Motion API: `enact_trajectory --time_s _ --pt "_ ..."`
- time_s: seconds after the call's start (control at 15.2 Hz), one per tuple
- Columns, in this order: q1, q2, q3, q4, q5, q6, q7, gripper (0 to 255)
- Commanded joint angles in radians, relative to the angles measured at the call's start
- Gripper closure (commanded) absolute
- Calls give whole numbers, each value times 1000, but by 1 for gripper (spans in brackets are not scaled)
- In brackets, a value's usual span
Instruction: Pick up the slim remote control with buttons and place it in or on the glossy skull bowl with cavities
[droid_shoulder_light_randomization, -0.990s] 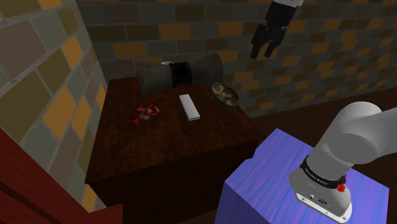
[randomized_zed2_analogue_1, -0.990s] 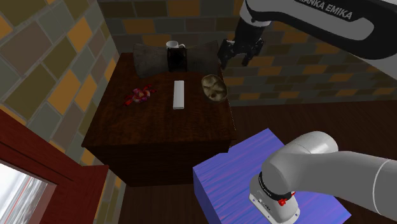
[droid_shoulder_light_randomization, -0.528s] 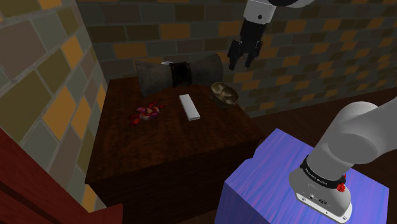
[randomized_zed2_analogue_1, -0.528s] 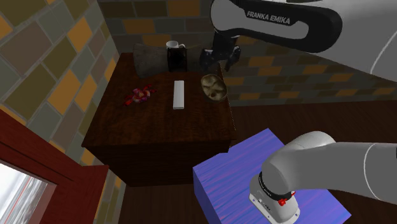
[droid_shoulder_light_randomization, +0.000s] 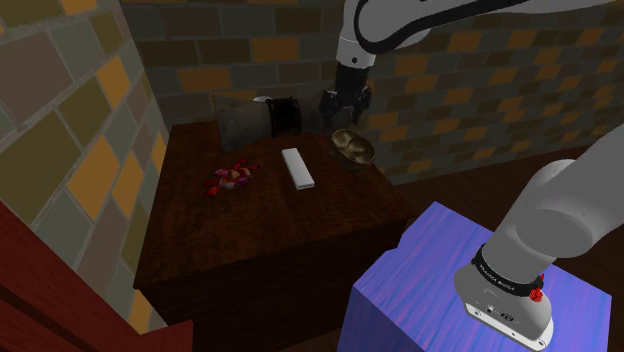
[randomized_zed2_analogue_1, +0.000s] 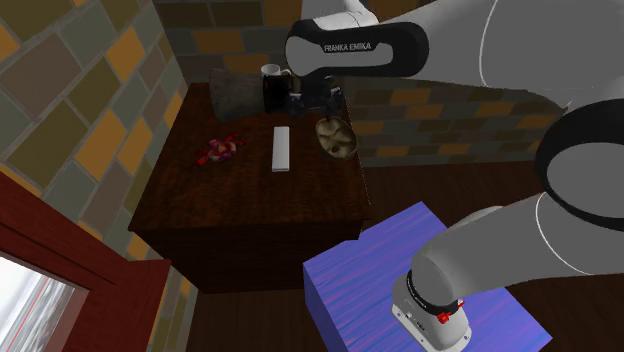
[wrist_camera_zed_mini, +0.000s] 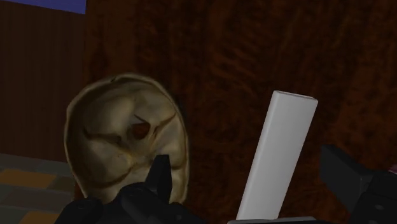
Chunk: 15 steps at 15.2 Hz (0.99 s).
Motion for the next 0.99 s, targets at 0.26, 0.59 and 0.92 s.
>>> enact_trajectory --time_s 0.26,0.59,0.92 --pt "4 237 52 116 -64 89 118 0" --pt "21 440 67 249 -136 125 213 0" --pt "44 587 61 353 -185 142 272 0"
